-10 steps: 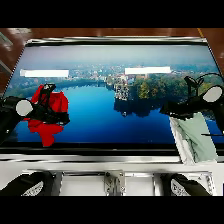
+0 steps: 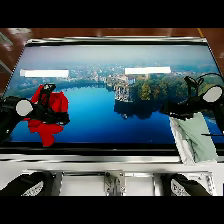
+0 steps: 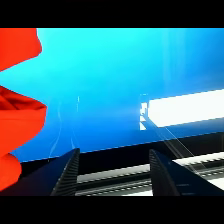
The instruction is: Fold the shirts.
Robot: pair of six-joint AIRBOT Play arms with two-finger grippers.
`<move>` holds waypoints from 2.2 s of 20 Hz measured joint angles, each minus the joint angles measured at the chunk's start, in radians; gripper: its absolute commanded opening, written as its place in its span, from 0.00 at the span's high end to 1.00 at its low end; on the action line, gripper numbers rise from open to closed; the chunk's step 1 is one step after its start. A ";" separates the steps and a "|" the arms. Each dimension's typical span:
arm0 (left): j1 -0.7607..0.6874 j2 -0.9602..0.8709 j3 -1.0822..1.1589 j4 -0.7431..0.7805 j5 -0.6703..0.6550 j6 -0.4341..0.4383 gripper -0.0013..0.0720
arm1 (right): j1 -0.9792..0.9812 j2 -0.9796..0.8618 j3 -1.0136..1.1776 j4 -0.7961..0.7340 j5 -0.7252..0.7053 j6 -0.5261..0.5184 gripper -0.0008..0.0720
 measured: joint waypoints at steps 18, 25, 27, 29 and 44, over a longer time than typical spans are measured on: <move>0.000 -0.018 0.000 -0.002 0.092 -0.011 0.30 | 0.001 0.000 0.000 0.024 0.026 0.000 0.14; -0.001 -0.037 0.000 -0.019 0.128 -0.074 0.28 | 0.001 0.000 0.000 0.021 0.041 0.000 0.14; 0.001 -0.042 0.000 -0.017 0.132 -0.061 0.00 | 0.001 0.000 0.000 0.021 0.034 0.000 0.14; 0.041 -0.047 0.003 0.032 0.126 -0.058 0.00 | 0.001 0.000 0.000 0.020 0.026 -0.001 0.14; 0.737 -0.227 -0.062 0.012 0.122 -0.032 0.00 | 0.004 0.000 0.000 0.049 -0.046 -0.016 0.14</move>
